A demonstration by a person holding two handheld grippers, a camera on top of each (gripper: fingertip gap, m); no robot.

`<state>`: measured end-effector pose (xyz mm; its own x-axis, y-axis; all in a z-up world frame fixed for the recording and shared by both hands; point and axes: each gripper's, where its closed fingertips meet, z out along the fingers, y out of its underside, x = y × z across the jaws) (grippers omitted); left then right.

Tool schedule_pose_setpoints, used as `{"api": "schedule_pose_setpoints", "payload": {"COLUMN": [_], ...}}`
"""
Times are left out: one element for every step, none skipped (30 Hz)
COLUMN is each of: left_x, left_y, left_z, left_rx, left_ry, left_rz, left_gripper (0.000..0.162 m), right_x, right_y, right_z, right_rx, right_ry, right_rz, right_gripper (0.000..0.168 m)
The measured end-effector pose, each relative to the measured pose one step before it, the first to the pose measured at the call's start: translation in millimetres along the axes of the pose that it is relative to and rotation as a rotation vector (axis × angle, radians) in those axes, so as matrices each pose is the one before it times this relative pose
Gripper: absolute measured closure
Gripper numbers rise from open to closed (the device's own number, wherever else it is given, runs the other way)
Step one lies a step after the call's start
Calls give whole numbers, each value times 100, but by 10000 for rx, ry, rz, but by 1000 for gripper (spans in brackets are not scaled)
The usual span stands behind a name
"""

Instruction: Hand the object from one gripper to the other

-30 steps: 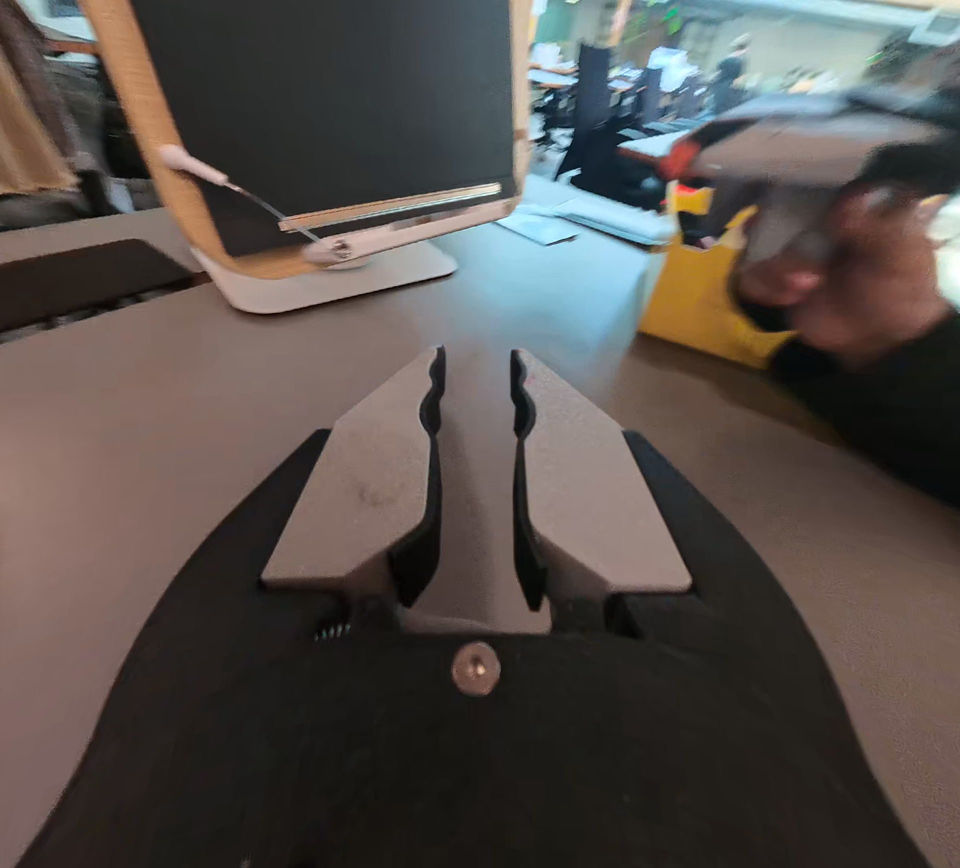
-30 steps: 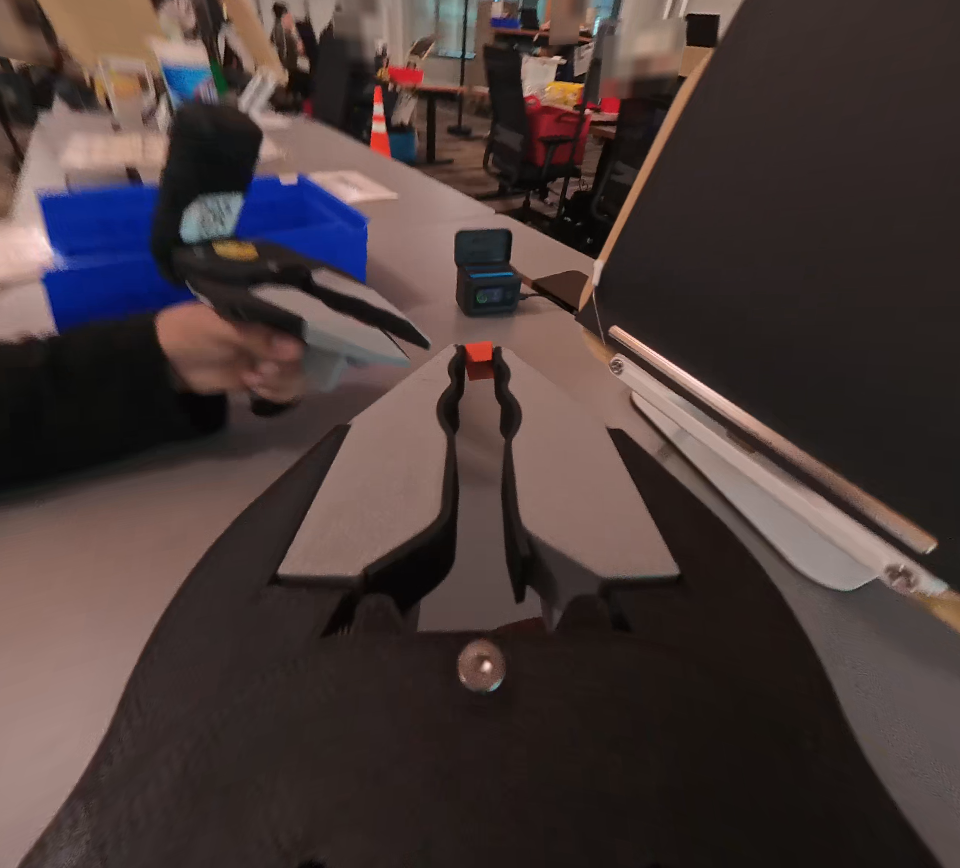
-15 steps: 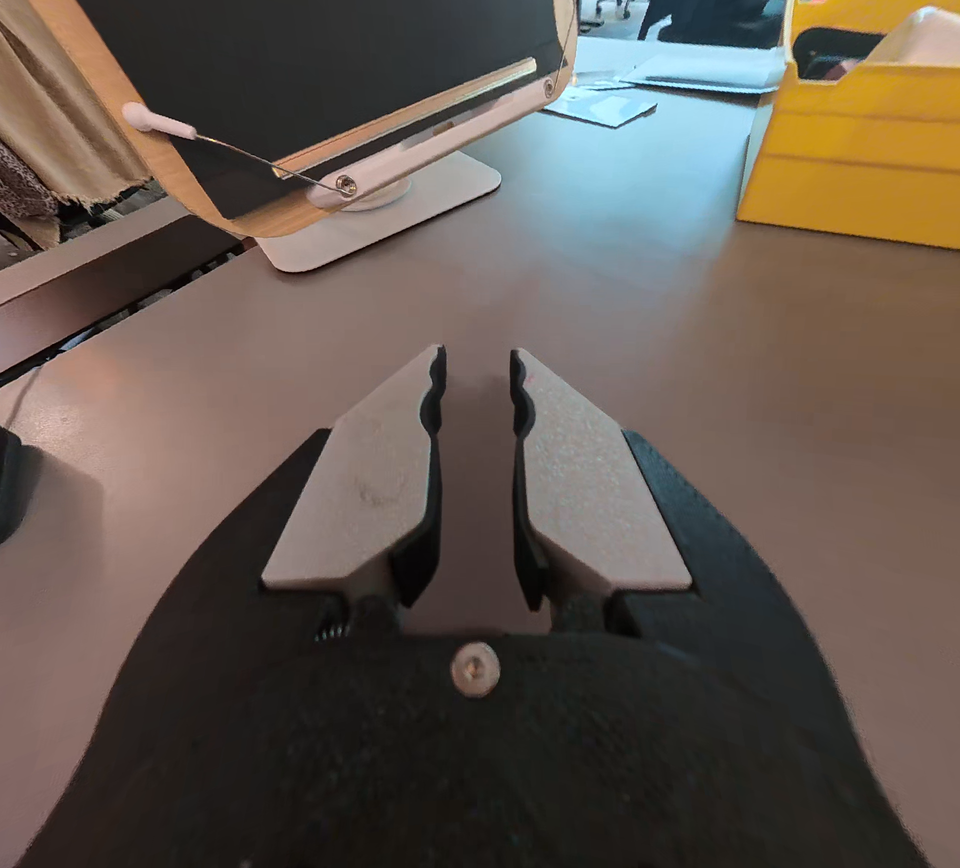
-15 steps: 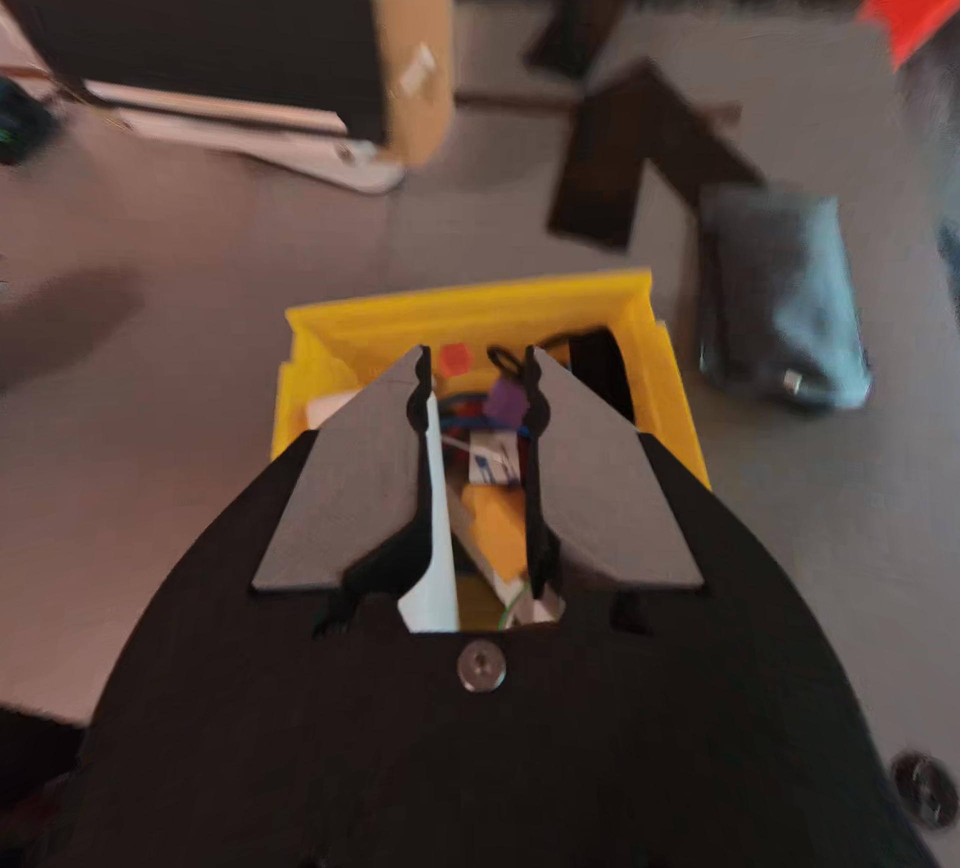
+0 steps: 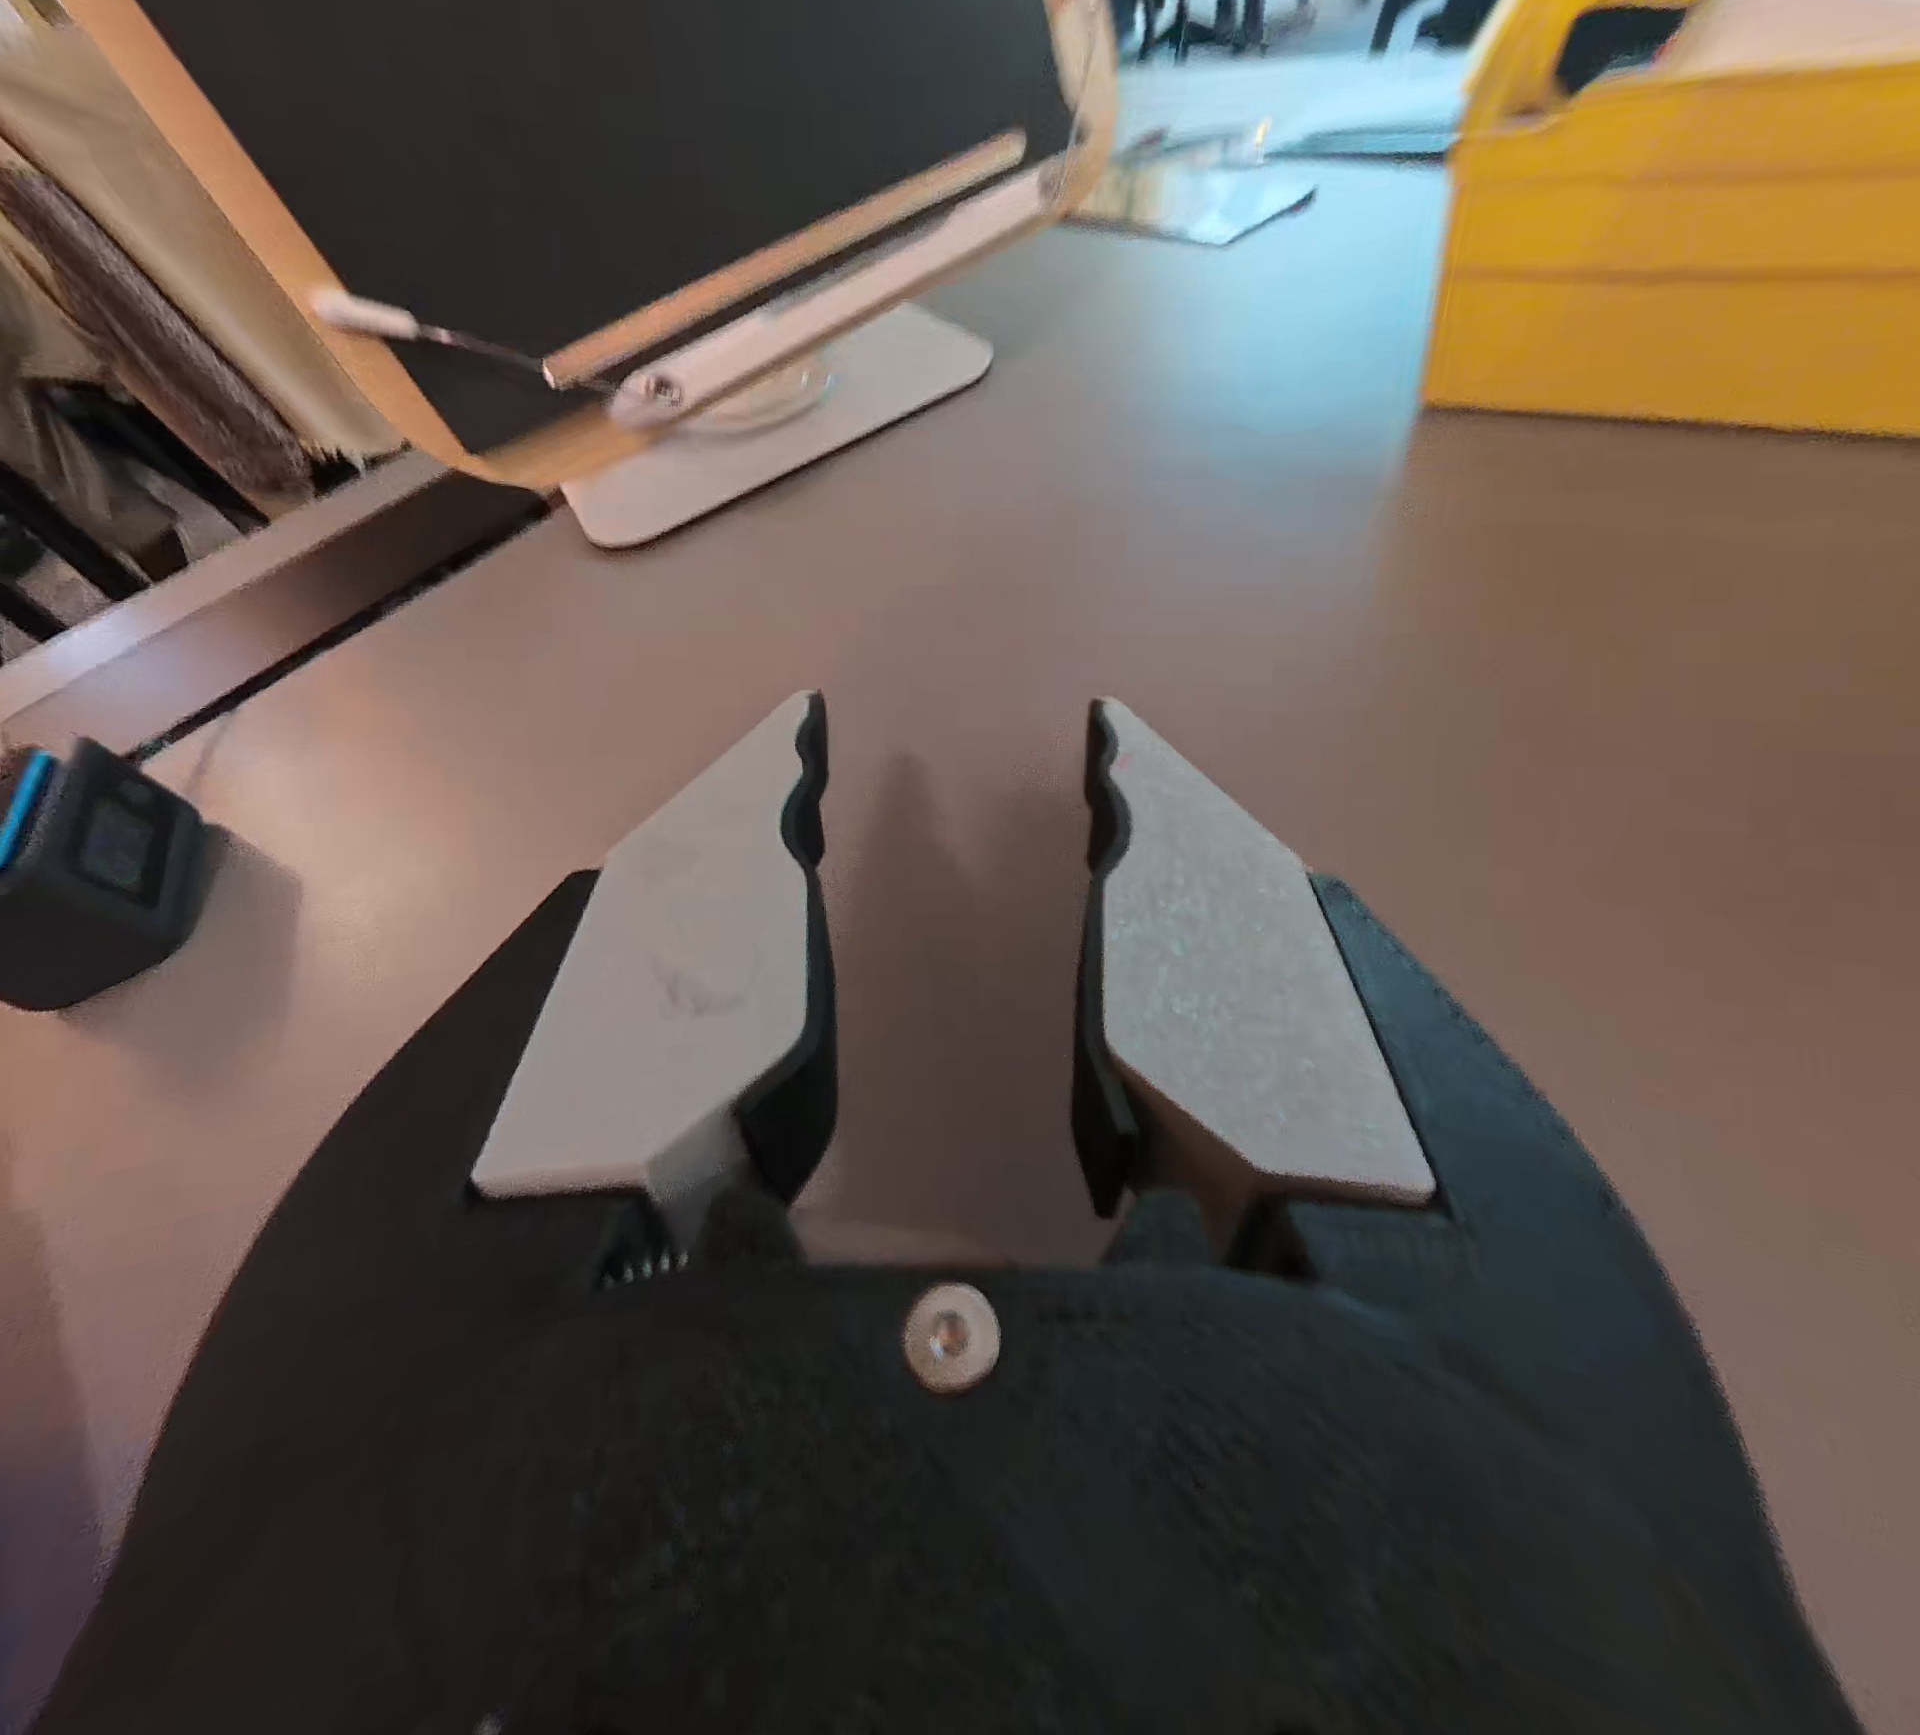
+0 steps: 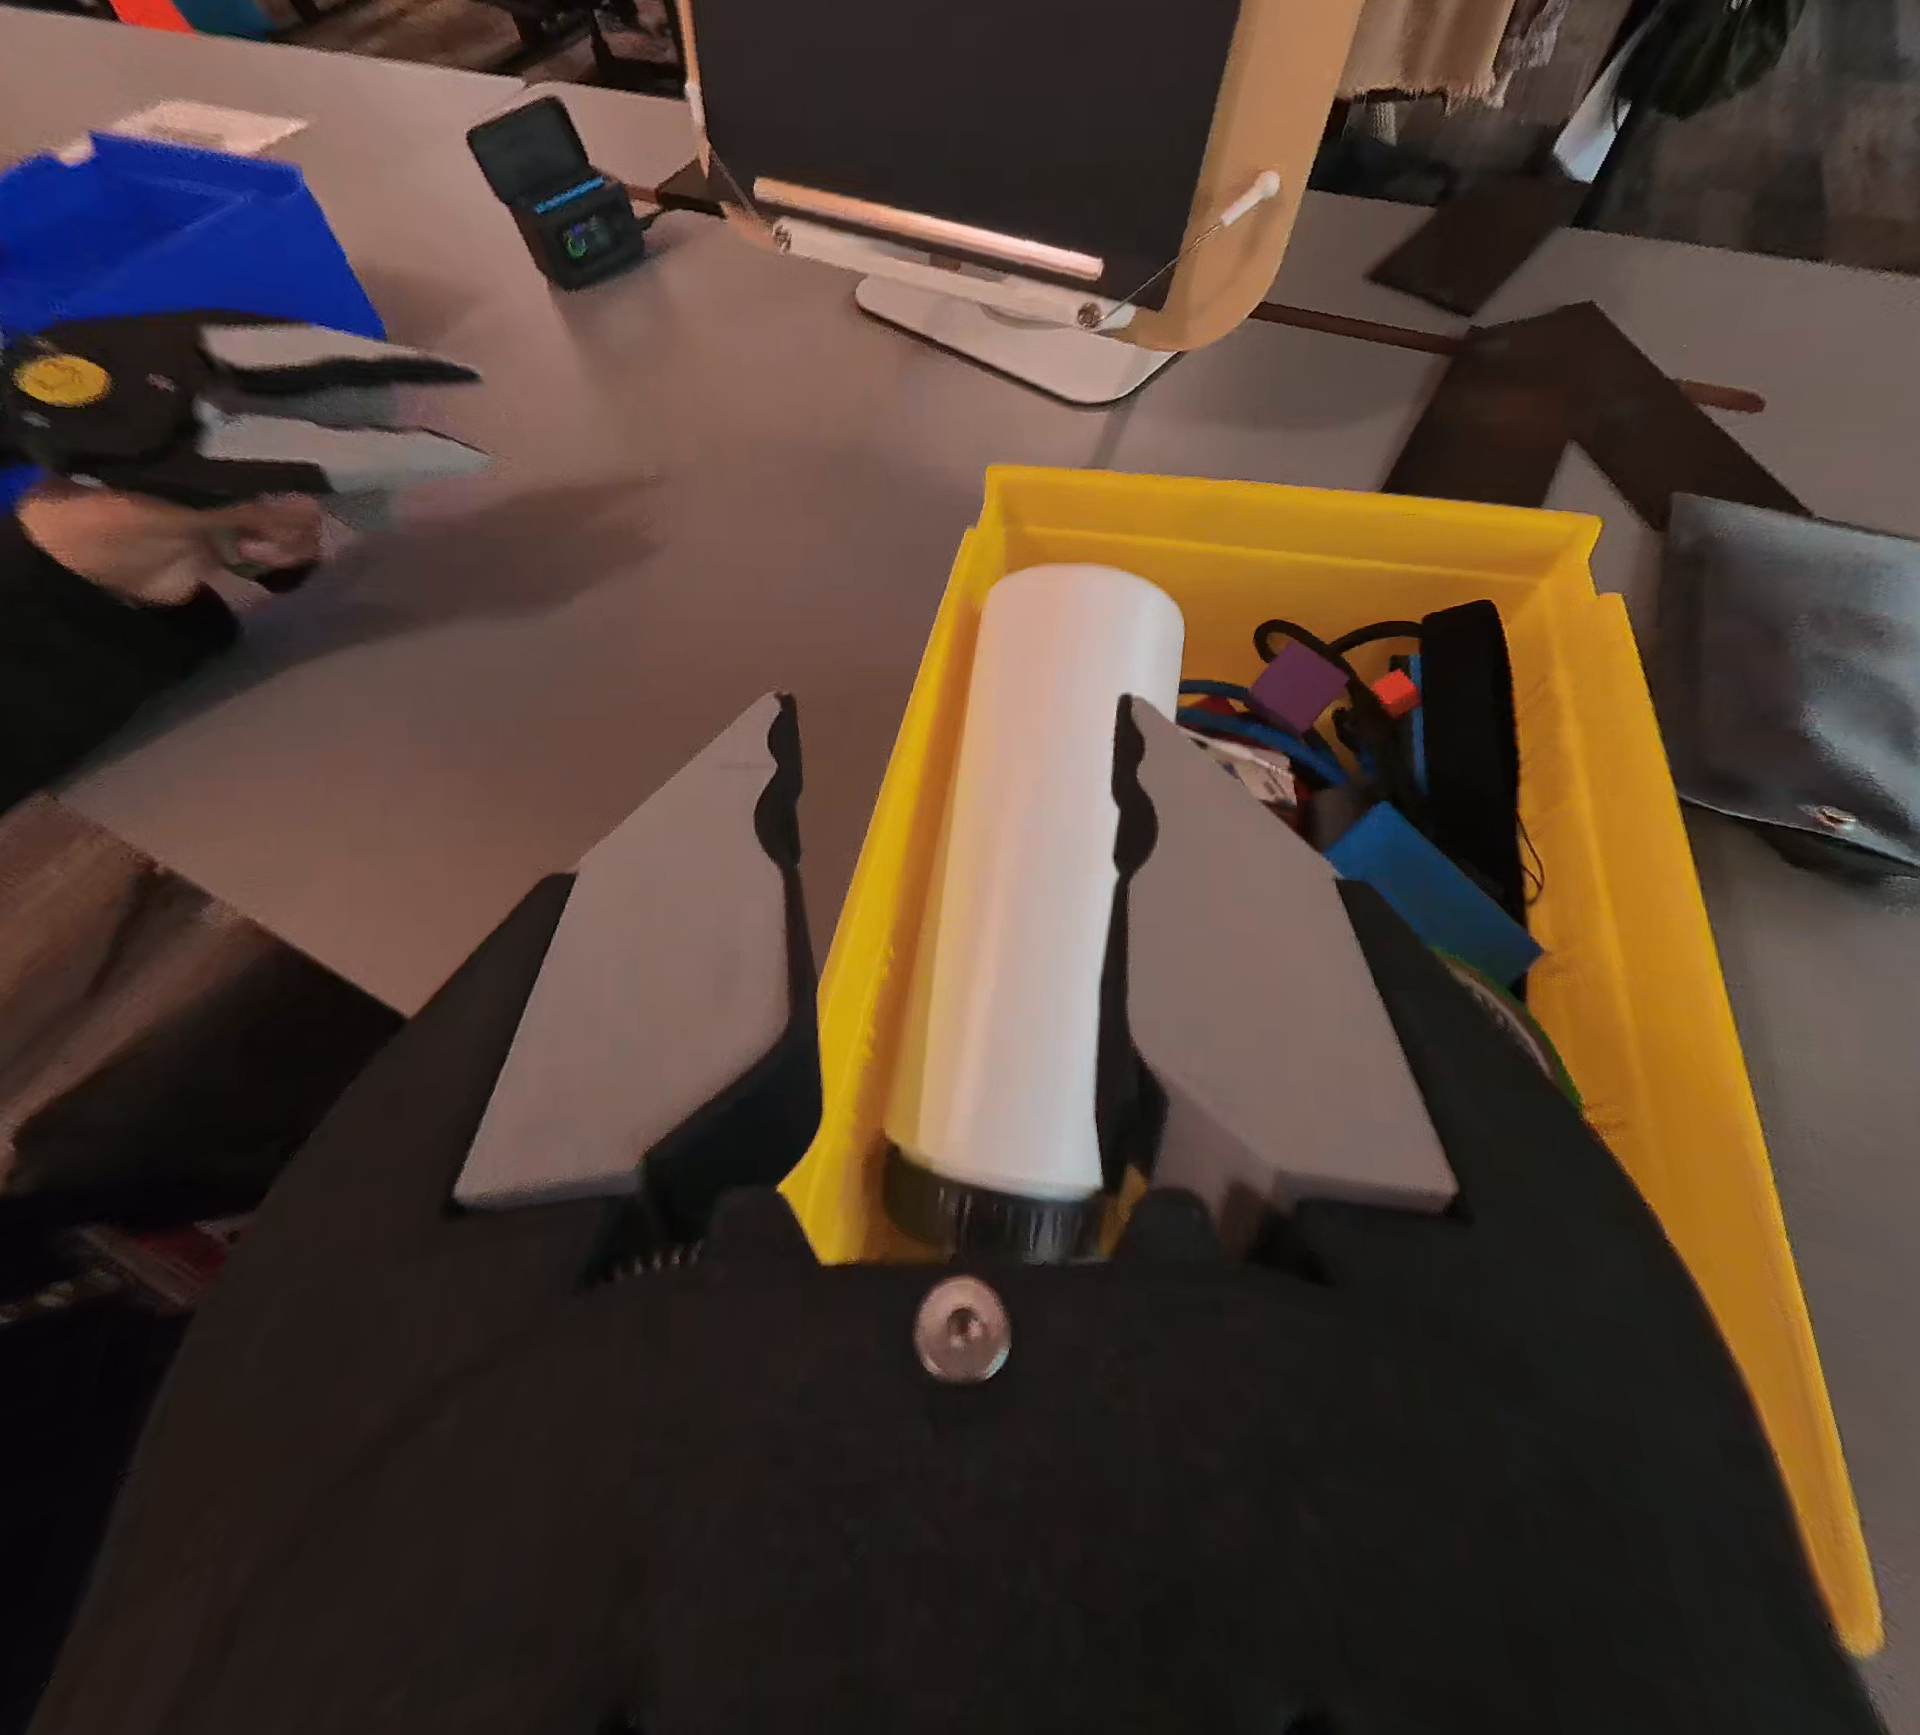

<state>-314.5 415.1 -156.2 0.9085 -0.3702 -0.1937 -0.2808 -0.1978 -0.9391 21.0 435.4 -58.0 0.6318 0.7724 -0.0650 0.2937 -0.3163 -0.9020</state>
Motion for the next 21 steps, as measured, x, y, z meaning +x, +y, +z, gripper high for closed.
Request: {"api": "schedule_pose_setpoints", "payload": {"left_x": [915, 760, 515, 369, 149, -229, -535, -801, -1182, -1432, -1554, -1619, -1760, -1731, -1499, -1283, -1008, -657, -276, -41, -20], "left_y": [-530, -97, 171, 292, 352, 404, 400, 452, 513, 617, 750, 827, 862, 888, 863, 754, 608, 506, 411, 306, 270], "left_z": [-1664, -1674, -1690, -1757, -1792, -1820, -1806, -1745, -1591, -1368, -1169, -990, -828, -608, -350, -83, 176, 380, 543, 663, 755], "left_rx": [262, -3, -151, -148, -103, -94, -72, -52, -40, -103, -156, -153, -151, -175, -189, -177, -127, -130, -153, -136, -142], "left_ry": [-29, -62, -107, -95, -128, -279, -379, -438, -560, -600, -575, -521, -553, -522, -417, -368, -305, -195, -62, -17, -77], "left_rz": [140, 141, -20, -112, -84, -33, -4, -3, -9, -5, -104, -229, -276, -266, -237, -192, -145, -136, -109, -70, 4], "left_gripper": [113, 111, 107, 104, 103, 103, 103, 103, 103, 105, 105, 105, 106, 106, 106, 106, 105, 104, 104, 104, 104], "right_x": [-196, 72, 150, 147, 108, 42, -51, -86, -124, -164, -161, -218, -437, -622, -611, -544, -532, -427, -254, -113, -11], "right_y": [636, 632, 625, 626, 613, 625, 598, 583, 596, 536, 494, 466, 397, 370, 367, 341, 385, 377, 447, 452, 380], "right_z": [-563, -532, -497, -433, -359, -301, -249, -211, -166, -114, -73, -22, 41, 123, 202, 290, 388, 495, 580, 639, 647], "right_rx": [-21, -17, -18, -33, -32, -55, -59, -54, -61, -26, 6, 7, 24, 19, 0, -12, -61, -85, -141, -178, -122], "right_ry": [146, 264, 261, 227, 163, 96, 31, -10, -48, -82, -75, -101, -194, -253, -182, -85, -55, 11, 87, 139, 190], "right_rz": [-288, -241, -222, -179, -137, -84, -31, 29, 70, 84, 99, 139, 149, 92, 5, -81, -161, -151, -102, -44, -10], "right_gripper": [107, 104, 100, 96, 94, 92, 92, 91, 91, 91, 90, 88, 86, 83, 81, 79, 78, 76, 74, 73, 72]}}
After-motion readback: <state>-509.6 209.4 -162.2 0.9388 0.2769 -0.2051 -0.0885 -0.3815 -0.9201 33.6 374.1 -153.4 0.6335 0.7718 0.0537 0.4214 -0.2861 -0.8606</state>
